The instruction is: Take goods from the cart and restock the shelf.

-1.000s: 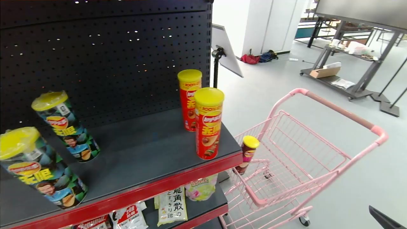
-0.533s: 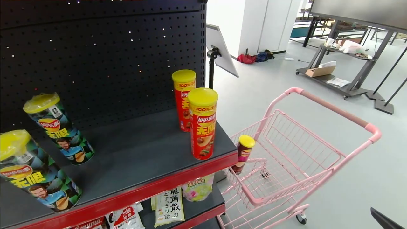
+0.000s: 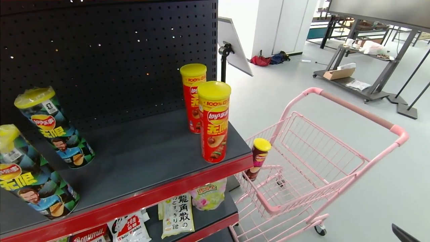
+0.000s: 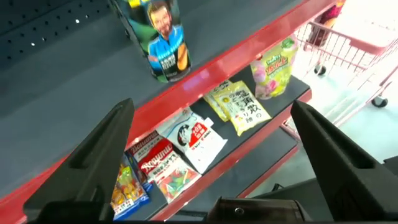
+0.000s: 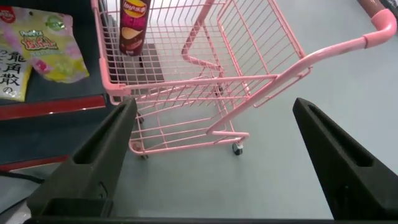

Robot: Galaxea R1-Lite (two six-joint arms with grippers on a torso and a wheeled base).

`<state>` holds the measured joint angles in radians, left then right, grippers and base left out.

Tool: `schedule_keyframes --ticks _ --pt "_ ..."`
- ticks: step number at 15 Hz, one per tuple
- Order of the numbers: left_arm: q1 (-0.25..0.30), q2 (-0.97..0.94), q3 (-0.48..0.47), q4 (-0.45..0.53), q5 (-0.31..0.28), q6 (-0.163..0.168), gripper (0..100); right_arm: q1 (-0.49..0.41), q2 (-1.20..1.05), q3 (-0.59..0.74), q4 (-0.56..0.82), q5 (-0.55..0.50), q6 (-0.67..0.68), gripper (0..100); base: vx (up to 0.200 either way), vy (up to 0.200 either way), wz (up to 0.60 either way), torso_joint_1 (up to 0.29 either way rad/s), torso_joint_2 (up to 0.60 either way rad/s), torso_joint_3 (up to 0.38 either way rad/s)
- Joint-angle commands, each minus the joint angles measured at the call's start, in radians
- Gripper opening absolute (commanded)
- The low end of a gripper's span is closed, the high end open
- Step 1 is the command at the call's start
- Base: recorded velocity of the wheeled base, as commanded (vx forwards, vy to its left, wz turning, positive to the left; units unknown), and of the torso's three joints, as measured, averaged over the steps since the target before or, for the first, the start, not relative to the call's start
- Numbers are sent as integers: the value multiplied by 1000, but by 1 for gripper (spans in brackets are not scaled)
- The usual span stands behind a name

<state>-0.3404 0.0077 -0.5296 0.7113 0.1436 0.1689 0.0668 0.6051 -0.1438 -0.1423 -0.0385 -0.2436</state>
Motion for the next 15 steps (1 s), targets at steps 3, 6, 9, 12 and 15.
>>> schedule_keyframes --ticks 3,6,9,12,15 --pt "0 -8 5 0 1 0 100 1 -13 15 0 2 0 100 0 0 0 -139 354 214" --pt "0 -8 8 2 1 0 100 1 -15 20 0 2 0 100 0 0 0 -145 365 220" --pt "0 -8 20 -1 1 0 100 -1 -15 21 0 0 0 100 0 0 0 -141 385 232" --pt "0 -8 23 2 2 1 100 -1 -11 27 0 0 0 100 0 0 0 -175 460 287" --pt "0 -8 33 0 5 1 100 -2 1 49 0 -4 0 100 0 0 0 -181 544 355"
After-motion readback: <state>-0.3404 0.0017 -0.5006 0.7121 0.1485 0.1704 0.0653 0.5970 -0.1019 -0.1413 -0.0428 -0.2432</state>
